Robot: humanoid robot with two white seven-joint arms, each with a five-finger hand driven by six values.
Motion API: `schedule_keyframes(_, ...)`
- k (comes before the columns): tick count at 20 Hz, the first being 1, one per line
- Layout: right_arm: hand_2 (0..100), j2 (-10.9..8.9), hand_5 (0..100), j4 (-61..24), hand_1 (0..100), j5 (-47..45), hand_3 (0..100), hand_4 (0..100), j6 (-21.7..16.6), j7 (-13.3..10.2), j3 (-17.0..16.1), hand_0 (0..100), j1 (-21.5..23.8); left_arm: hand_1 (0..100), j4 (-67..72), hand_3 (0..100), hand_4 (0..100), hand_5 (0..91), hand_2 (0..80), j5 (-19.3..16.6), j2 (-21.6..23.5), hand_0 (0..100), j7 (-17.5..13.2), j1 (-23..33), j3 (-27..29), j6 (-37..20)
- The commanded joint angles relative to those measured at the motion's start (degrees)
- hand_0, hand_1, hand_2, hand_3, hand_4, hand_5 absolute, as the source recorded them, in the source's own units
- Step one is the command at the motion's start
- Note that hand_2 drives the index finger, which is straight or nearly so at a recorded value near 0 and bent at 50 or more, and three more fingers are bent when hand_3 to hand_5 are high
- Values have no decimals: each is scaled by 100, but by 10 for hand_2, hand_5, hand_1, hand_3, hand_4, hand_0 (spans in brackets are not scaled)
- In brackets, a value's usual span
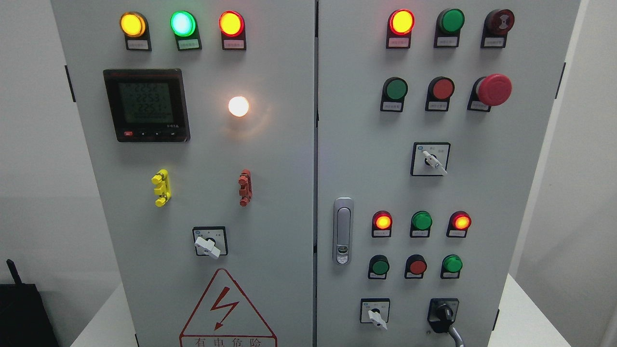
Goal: Trip black knob to open circuit
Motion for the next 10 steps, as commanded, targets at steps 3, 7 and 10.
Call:
schedule_keyframes(3,0,-12,1000,-222,113,37,1000,1000,-77,77,112,62,-51,389,-1,0,0,0,0,14,0,120,1,-14,7,-13)
schedule_keyframes(7,0,-12,1000,-222,113,37,1000,1000,-77,77,130,63,-42,389,-1,0,0,0,0,14,0,120,1,-14,7,-13)
schedule_keyframes(10,0,-12,1000,-222,113,37,1000,1000,-77,77,323,63,-42,389,-1,0,0,0,0,14,-9,120,1,-14,7,-4)
